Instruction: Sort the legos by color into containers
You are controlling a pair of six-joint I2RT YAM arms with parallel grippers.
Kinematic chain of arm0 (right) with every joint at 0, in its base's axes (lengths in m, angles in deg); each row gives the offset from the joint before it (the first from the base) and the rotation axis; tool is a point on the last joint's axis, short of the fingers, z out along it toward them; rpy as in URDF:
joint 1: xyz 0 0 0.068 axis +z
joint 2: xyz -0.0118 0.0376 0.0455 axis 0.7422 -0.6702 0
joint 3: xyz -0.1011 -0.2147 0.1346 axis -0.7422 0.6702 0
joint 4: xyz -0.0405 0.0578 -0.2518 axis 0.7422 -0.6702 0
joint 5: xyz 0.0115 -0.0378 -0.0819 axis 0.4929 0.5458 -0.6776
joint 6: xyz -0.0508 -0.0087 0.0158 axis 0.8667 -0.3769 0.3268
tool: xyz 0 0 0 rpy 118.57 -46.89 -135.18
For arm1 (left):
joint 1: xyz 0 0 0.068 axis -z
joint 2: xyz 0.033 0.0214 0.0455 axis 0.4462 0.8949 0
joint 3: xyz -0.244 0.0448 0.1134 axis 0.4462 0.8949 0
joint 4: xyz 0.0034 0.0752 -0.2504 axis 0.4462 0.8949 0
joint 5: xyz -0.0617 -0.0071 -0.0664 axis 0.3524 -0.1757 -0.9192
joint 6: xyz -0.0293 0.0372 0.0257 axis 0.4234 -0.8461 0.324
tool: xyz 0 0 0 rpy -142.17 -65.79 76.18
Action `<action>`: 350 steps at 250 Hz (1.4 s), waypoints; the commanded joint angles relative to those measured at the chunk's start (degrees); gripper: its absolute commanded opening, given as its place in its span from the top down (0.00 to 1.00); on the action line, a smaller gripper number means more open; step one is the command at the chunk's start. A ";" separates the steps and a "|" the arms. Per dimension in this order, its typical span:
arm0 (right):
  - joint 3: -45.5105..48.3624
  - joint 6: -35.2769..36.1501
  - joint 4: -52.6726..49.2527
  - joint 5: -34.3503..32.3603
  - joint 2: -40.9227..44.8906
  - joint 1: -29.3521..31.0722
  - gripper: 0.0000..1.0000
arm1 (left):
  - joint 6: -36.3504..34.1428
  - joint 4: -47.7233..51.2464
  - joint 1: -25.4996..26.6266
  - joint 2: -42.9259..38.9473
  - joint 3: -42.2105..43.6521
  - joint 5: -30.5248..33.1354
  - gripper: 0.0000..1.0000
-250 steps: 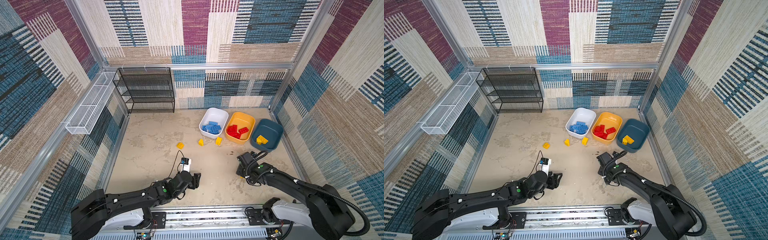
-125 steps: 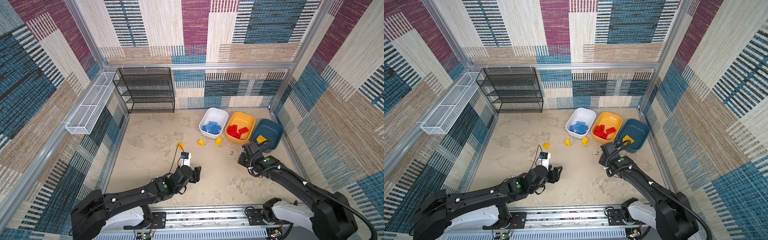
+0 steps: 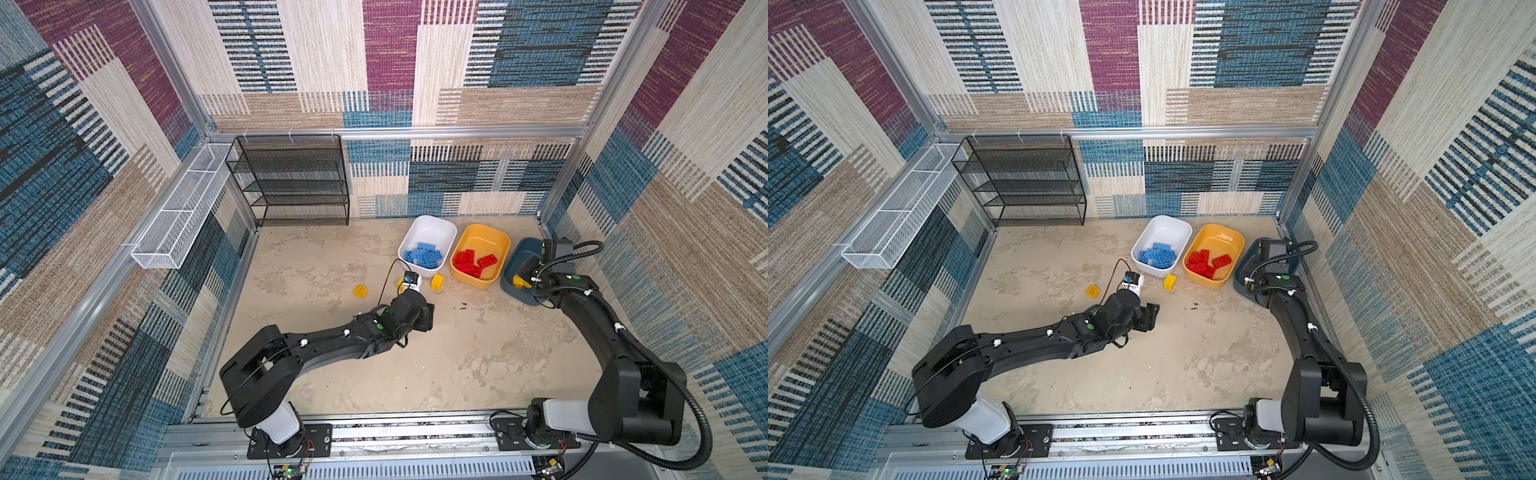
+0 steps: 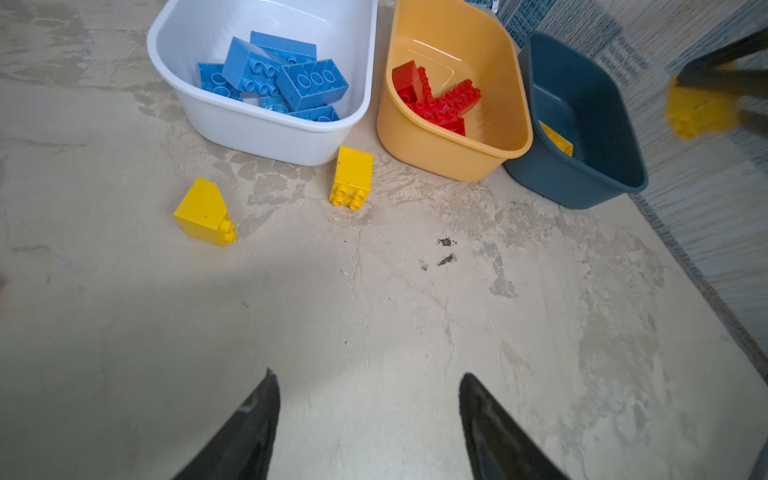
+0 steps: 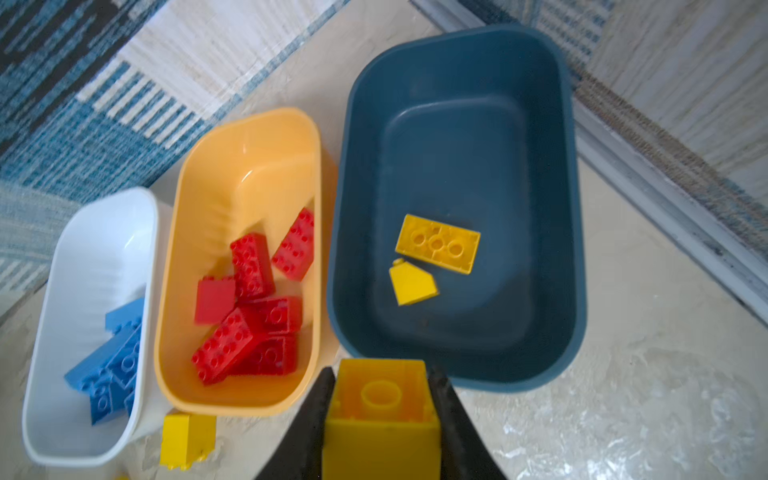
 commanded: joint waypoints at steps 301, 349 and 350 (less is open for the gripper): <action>-4.50 -2.68 8.01 -3.28 -12.59 33.46 0.18 | -0.82 19.30 -1.32 -30.60 17.00 6.58 0.25; -5.61 -6.77 9.56 -4.36 -20.08 35.57 0.22 | 3.30 21.81 -1.37 -37.17 23.54 6.70 0.25; -5.63 -6.87 9.56 -4.38 -20.22 35.57 0.23 | 3.33 21.81 -1.32 -37.27 23.63 6.68 0.25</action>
